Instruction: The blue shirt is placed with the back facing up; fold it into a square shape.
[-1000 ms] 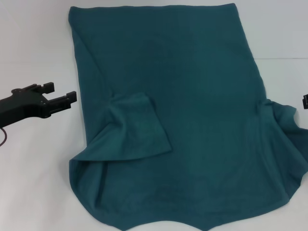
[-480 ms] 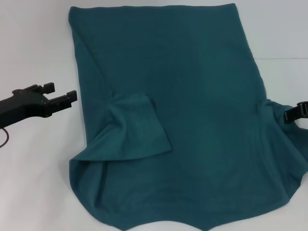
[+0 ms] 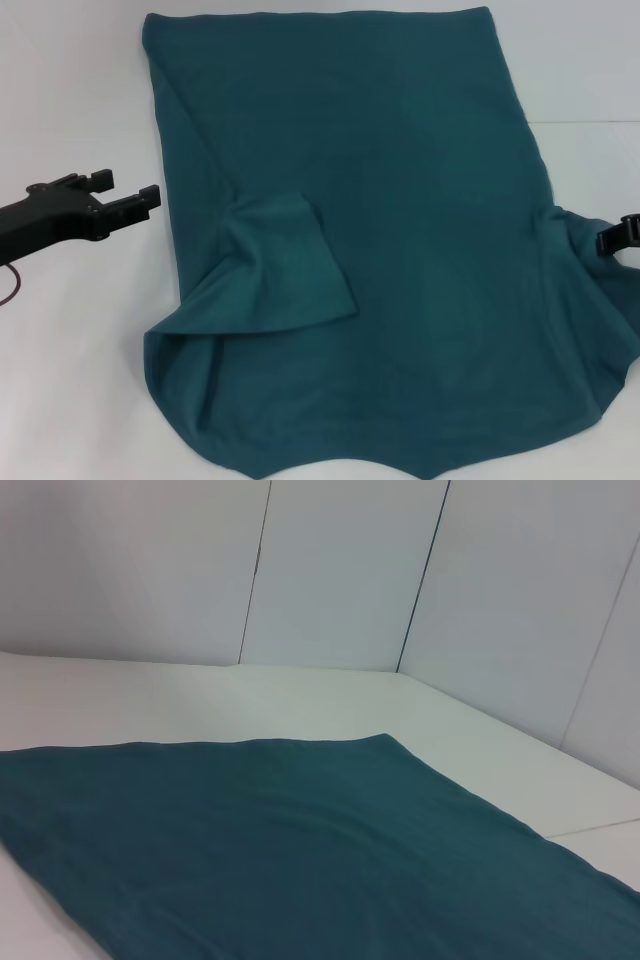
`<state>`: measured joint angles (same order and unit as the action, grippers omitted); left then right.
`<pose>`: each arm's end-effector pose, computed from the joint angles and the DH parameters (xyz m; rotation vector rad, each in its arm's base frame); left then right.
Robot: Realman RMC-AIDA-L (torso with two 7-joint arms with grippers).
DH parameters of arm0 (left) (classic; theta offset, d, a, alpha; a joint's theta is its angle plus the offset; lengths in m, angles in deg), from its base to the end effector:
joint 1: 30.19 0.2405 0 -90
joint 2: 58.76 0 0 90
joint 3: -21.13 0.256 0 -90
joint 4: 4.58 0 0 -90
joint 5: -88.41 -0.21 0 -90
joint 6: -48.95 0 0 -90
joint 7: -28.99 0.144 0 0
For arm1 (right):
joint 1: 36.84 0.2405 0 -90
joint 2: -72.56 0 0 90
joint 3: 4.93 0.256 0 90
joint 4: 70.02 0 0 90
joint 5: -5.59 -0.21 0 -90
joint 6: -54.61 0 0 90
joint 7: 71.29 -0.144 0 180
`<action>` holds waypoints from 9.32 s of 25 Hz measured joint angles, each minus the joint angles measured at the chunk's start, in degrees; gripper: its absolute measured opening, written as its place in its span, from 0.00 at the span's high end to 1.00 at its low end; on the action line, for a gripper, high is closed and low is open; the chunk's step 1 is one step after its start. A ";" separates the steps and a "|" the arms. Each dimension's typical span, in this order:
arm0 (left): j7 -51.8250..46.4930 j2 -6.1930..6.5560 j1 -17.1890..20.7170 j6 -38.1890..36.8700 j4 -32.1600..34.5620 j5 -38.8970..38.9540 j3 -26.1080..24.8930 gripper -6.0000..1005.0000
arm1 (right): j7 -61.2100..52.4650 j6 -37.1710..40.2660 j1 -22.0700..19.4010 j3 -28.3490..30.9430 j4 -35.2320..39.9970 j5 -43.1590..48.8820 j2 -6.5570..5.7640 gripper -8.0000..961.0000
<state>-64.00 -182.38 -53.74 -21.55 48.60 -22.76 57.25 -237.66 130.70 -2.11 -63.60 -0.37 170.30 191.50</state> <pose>-0.2956 0.3543 0.0485 -2.1948 -0.8726 -0.6233 0.2617 0.3944 0.0698 -1.8606 1.4535 -0.2297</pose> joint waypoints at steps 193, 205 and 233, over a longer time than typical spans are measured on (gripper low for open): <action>5.58 0.31 -1.39 2.21 -5.54 2.80 -2.04 0.21 | -5.52 0.31 -19.99 -11.48 13.76 -16.99 1.46 0.30; 6.77 0.31 -1.75 2.20 -5.81 2.81 -2.08 0.21 | -5.32 -0.50 -20.51 -12.14 12.61 -20.08 1.47 0.30; 6.91 0.31 -1.76 2.20 -5.89 2.80 -2.11 0.21 | -5.65 0.22 -20.79 -12.15 12.04 -20.14 1.38 0.30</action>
<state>-57.09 -182.07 -55.50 -19.34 42.70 -19.96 55.14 -243.32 130.92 -22.91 -75.75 11.67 150.16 192.88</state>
